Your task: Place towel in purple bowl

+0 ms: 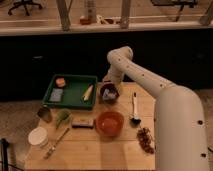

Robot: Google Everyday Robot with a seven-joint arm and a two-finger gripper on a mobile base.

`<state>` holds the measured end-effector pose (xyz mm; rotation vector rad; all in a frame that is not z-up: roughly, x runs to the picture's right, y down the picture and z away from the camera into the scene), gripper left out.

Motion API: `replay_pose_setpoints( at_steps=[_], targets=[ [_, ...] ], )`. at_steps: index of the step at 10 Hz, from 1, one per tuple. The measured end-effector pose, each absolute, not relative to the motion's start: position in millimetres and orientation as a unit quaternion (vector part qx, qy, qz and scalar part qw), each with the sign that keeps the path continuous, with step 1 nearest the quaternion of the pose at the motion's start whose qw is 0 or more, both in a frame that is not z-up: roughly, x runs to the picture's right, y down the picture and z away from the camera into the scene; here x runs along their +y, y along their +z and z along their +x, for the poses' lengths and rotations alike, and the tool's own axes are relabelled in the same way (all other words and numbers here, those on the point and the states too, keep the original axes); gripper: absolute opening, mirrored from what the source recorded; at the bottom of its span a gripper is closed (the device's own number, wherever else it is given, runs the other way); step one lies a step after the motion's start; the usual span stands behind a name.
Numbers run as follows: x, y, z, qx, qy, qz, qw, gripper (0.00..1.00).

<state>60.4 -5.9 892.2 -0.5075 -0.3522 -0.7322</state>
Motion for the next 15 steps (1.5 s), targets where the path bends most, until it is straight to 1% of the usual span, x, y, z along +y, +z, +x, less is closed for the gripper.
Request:
replay_pose_setpoints(
  at_steps=[4,15],
  targets=[
    [-8.6,888.7,63.7,-0.172,-0.353,-0.232,0.89,0.8],
    [-8.5,888.6,62.7,-0.173,-0.353,-0.232,0.89,0.8]
  ],
)
